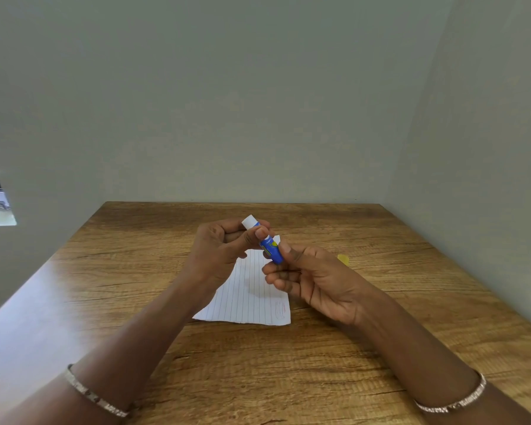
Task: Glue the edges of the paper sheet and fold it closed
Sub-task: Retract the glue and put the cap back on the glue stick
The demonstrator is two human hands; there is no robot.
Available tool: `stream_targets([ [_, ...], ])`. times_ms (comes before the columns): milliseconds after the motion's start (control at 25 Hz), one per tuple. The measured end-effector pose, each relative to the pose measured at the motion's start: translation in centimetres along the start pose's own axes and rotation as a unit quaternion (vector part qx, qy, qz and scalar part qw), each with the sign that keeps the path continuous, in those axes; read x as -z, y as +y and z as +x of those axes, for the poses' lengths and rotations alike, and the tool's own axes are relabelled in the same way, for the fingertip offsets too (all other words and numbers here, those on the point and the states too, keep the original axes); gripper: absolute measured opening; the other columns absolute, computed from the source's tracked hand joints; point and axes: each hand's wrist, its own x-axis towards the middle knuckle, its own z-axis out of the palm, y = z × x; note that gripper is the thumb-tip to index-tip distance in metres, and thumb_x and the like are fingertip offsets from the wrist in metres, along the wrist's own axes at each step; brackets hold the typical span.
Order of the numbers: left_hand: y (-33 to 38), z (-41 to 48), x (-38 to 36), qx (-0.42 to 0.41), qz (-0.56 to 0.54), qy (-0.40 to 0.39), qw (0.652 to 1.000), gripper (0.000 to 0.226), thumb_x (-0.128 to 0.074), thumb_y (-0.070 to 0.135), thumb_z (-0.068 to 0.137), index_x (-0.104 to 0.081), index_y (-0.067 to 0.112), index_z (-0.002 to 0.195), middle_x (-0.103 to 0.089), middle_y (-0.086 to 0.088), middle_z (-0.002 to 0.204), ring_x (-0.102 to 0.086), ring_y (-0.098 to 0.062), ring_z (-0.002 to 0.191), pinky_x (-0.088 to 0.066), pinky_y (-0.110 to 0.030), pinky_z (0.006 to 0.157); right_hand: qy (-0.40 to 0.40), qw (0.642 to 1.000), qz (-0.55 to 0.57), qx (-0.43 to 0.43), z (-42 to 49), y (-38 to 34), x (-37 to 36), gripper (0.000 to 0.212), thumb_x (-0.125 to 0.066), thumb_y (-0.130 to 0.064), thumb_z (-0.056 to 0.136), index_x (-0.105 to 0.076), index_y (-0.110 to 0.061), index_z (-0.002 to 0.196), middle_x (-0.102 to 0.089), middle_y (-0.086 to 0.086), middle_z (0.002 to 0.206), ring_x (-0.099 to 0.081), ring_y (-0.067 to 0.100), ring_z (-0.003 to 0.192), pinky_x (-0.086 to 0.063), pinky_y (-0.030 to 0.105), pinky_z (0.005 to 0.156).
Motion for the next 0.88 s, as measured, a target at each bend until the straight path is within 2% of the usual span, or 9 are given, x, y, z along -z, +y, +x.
stream_targets([
  [120, -0.06, 0.01, -0.12, 0.002, 0.011, -0.009, 1.0, 0.026, -0.069, 0.04, 0.074, -0.075, 0.026, 0.096, -0.08, 0.008, 0.09, -0.074, -0.004, 0.085, -0.046, -0.022, 0.07, 0.012, 0.999, -0.02, 0.035, 0.09, 0.16, 0.28, 0.013, -0.072, -0.009, 0.082, -0.071, -0.006, 0.095, -0.072, 0.016, 0.09, -0.072, 0.015, 0.074, -0.06, 0.022, 0.067],
  [240, -0.2, 0.07, -0.25, 0.006, 0.019, -0.009, 1.0, 0.026, -0.068, 0.042, 0.074, -0.074, 0.027, 0.095, -0.08, 0.01, 0.089, -0.073, -0.003, 0.085, -0.047, -0.024, 0.07, 0.042, 0.996, -0.044, 0.059, 0.19, 0.23, 0.32, 0.019, -0.073, 0.007, 0.08, -0.065, -0.01, 0.086, -0.071, 0.01, 0.086, -0.07, 0.012, 0.069, -0.059, 0.023, 0.065],
  [320, -0.21, 0.12, -0.16, 0.004, 0.015, -0.001, 1.0, 0.025, -0.068, 0.041, 0.075, -0.074, 0.027, 0.094, -0.08, 0.009, 0.088, -0.073, -0.004, 0.084, -0.047, -0.024, 0.07, 0.035, 0.997, -0.032, 0.052, 0.21, 0.15, 0.22, 0.012, -0.075, -0.005, 0.079, -0.069, -0.009, 0.088, -0.072, 0.013, 0.089, -0.072, 0.016, 0.073, -0.061, 0.025, 0.067],
  [440, -0.12, 0.1, 0.04, -0.001, 0.002, 0.002, 1.0, 0.026, -0.068, 0.038, 0.076, -0.075, 0.023, 0.096, -0.08, 0.005, 0.09, -0.074, -0.007, 0.083, -0.048, -0.025, 0.071, 0.018, 0.999, -0.021, 0.031, 0.17, 0.08, -0.05, 0.038, -0.069, -0.029, 0.083, -0.07, -0.003, 0.109, -0.075, 0.018, 0.09, -0.075, 0.023, 0.078, -0.063, 0.027, 0.07],
  [480, -0.1, 0.08, 0.08, -0.001, 0.001, 0.001, 1.0, 0.027, -0.068, 0.038, 0.076, -0.075, 0.022, 0.096, -0.08, 0.004, 0.091, -0.074, -0.008, 0.084, -0.048, -0.025, 0.071, 0.014, 0.999, -0.02, 0.033, 0.13, 0.07, -0.15, 0.037, -0.068, -0.028, 0.085, -0.068, -0.002, 0.111, -0.075, 0.019, 0.088, -0.075, 0.023, 0.076, -0.063, 0.026, 0.068],
  [600, -0.13, 0.08, -0.04, 0.002, 0.007, -0.005, 1.0, 0.03, -0.069, 0.039, 0.075, -0.075, 0.022, 0.098, -0.08, 0.006, 0.092, -0.074, -0.005, 0.086, -0.047, -0.023, 0.07, 0.022, 0.996, -0.044, 0.072, 0.2, 0.29, -0.04, 0.013, -0.072, -0.011, 0.082, -0.068, -0.007, 0.094, -0.072, 0.018, 0.088, -0.072, 0.021, 0.074, -0.061, 0.025, 0.067],
  [720, -0.27, 0.11, -0.15, 0.007, 0.017, -0.008, 1.0, 0.03, -0.068, 0.042, 0.073, -0.075, 0.024, 0.097, -0.08, 0.008, 0.092, -0.073, -0.005, 0.087, -0.046, -0.023, 0.069, 0.074, 0.984, -0.123, 0.108, 0.35, 0.38, 0.12, 0.026, -0.081, 0.005, 0.074, -0.065, -0.015, 0.079, -0.074, 0.011, 0.088, -0.071, 0.022, 0.082, -0.06, 0.036, 0.08],
  [800, -0.28, 0.14, -0.13, 0.009, 0.014, -0.005, 1.0, 0.03, -0.068, 0.041, 0.073, -0.075, 0.024, 0.097, -0.08, 0.007, 0.091, -0.073, -0.005, 0.086, -0.046, -0.024, 0.07, 0.07, 0.982, -0.133, 0.115, 0.32, 0.36, 0.15, 0.024, -0.082, 0.002, 0.074, -0.066, -0.015, 0.079, -0.075, 0.009, 0.088, -0.07, 0.023, 0.085, -0.057, 0.039, 0.083],
  [880, -0.24, 0.18, 0.01, 0.003, 0.01, 0.001, 1.0, 0.03, -0.069, 0.04, 0.075, -0.075, 0.021, 0.098, -0.08, 0.004, 0.091, -0.074, -0.006, 0.085, -0.047, -0.026, 0.071, 0.035, 0.99, -0.093, 0.096, 0.27, 0.23, -0.02, 0.019, -0.077, -0.015, 0.081, -0.068, -0.008, 0.095, -0.075, 0.014, 0.093, -0.071, 0.023, 0.082, -0.061, 0.03, 0.077],
])
